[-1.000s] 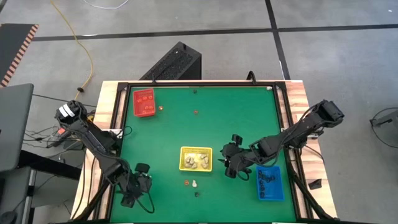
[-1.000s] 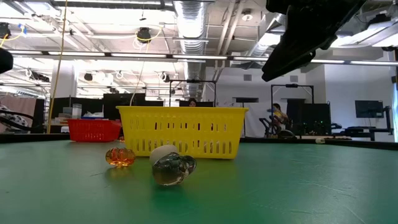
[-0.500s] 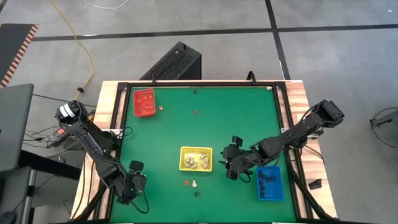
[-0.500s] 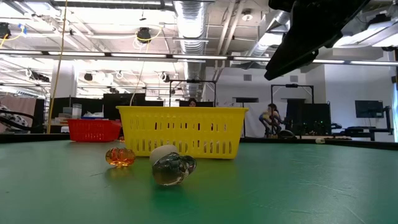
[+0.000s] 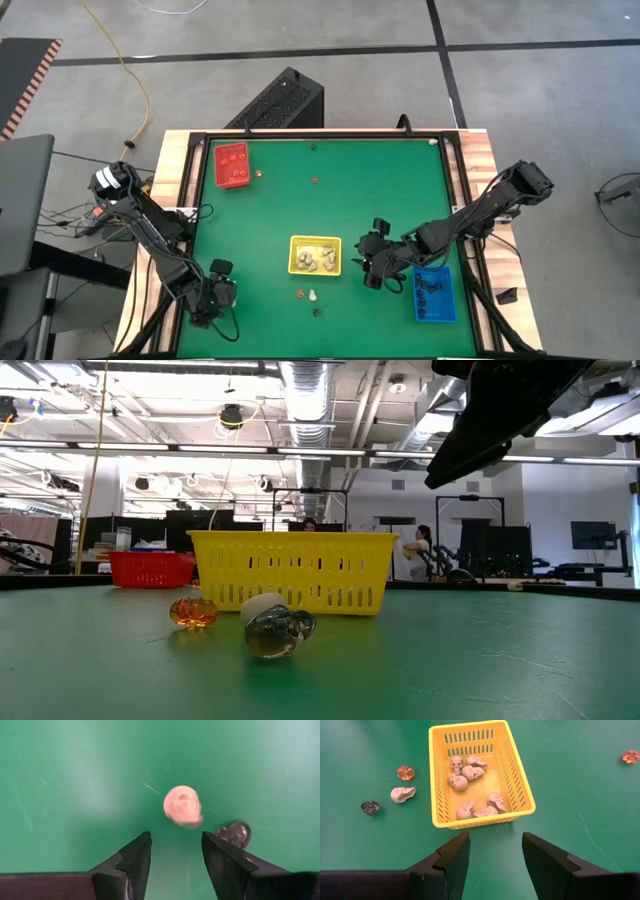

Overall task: Sort Halloween decoration
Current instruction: Put the white skull toy into the yellow bin

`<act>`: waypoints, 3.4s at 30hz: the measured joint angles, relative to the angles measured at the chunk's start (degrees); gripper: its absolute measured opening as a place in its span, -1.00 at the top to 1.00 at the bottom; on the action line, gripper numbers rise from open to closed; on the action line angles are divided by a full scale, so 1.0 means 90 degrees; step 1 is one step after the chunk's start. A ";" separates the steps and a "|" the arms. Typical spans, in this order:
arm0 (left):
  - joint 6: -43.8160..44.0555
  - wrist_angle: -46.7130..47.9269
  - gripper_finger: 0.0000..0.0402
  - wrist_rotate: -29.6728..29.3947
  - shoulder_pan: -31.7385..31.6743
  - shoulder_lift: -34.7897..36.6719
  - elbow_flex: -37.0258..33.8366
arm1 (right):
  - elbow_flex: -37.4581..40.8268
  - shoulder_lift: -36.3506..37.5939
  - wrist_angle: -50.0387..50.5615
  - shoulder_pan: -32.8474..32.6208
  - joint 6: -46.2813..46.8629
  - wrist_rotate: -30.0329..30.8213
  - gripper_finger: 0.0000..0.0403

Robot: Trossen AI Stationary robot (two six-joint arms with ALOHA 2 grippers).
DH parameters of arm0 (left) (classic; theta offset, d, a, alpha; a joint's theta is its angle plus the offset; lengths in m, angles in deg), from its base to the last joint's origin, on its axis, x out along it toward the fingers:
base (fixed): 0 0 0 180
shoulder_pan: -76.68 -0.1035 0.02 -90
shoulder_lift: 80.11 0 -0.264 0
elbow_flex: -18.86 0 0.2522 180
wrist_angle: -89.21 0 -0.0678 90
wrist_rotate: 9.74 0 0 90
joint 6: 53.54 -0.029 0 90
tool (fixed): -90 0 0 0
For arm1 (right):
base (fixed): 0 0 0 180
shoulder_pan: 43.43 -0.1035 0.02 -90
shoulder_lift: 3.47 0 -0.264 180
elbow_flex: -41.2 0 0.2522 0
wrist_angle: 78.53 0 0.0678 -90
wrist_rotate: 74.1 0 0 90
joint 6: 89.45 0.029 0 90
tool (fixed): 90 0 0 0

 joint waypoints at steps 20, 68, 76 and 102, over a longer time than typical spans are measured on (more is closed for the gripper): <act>-0.0720 -0.0850 0.18 -0.0573 -0.0150 0.0000 0.0002 | 0.0000 0.0002 -0.0002 0.0000 0.0000 0.0002 -0.05; -0.0143 -0.1406 0.35 -0.0678 0.0577 -0.0874 0.0098 | 0.0002 0.0002 -0.0041 0.0041 0.0002 0.0024 -0.05; -0.0142 -0.1398 0.65 -0.0695 0.0573 -0.0851 0.0095 | 0.0002 0.0002 -0.0039 0.0041 0.0000 0.0019 -0.05; -0.5949 -0.4885 0.54 -0.1363 -0.3525 -0.0100 0.0085 | 0.0002 0.0002 -0.0044 0.0039 0.0007 0.0005 -0.05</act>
